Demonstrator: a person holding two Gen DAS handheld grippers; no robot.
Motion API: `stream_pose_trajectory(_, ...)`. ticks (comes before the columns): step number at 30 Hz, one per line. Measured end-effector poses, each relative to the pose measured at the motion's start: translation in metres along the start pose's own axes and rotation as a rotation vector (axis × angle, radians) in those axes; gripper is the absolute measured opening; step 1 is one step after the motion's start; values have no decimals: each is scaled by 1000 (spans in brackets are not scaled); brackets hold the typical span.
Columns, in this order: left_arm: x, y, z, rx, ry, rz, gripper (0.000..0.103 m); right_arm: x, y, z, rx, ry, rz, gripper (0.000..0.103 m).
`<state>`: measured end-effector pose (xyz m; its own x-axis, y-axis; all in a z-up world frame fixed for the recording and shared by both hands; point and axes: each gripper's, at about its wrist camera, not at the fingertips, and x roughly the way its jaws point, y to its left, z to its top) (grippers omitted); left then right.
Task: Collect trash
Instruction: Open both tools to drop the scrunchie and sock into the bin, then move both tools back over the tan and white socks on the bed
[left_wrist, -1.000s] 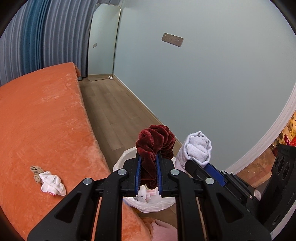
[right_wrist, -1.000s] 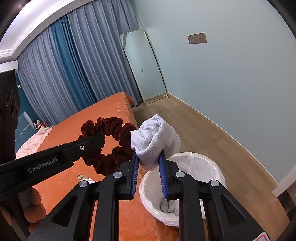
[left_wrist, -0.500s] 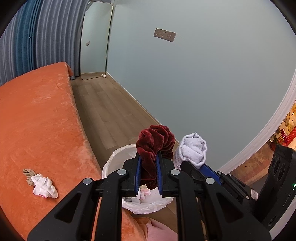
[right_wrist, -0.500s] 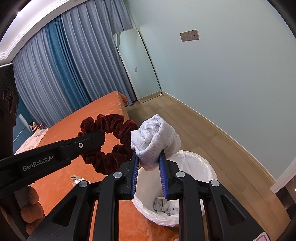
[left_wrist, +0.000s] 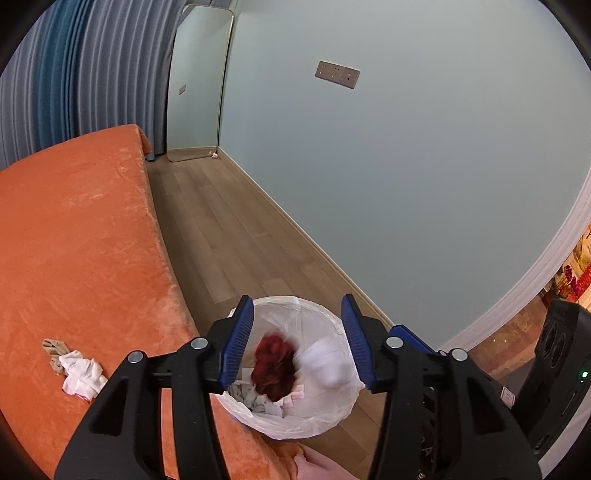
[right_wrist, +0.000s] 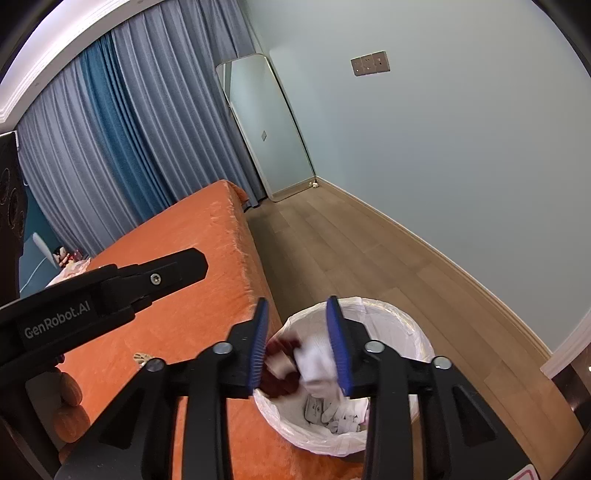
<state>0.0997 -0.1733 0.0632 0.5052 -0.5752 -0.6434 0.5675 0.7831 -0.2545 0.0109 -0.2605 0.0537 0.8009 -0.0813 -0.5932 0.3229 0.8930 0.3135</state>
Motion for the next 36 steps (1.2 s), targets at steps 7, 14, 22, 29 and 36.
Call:
stream_pose_trajectory(7,-1,16,-3,-37,10,22,47,-1,4,-5,-7,3,2,40)
stream_pose_trajectory(14,-12,30,-11,-59,5,37,47,-6,13,-9,-19,4,7,45)
stream_pose_trajectory(22,-32,45,-16,-87,-14,49,47,-10,28,-9,-44,7,25,47)
stream_pose_trajectory(29,-47,65,-23,-122,-26,75,53,-12,43,-11,-59,5,37,54)
stream_pose_trajectory(36,-58,91,-33,-156,-25,100,54,-3,65,-15,-90,24,62,54)
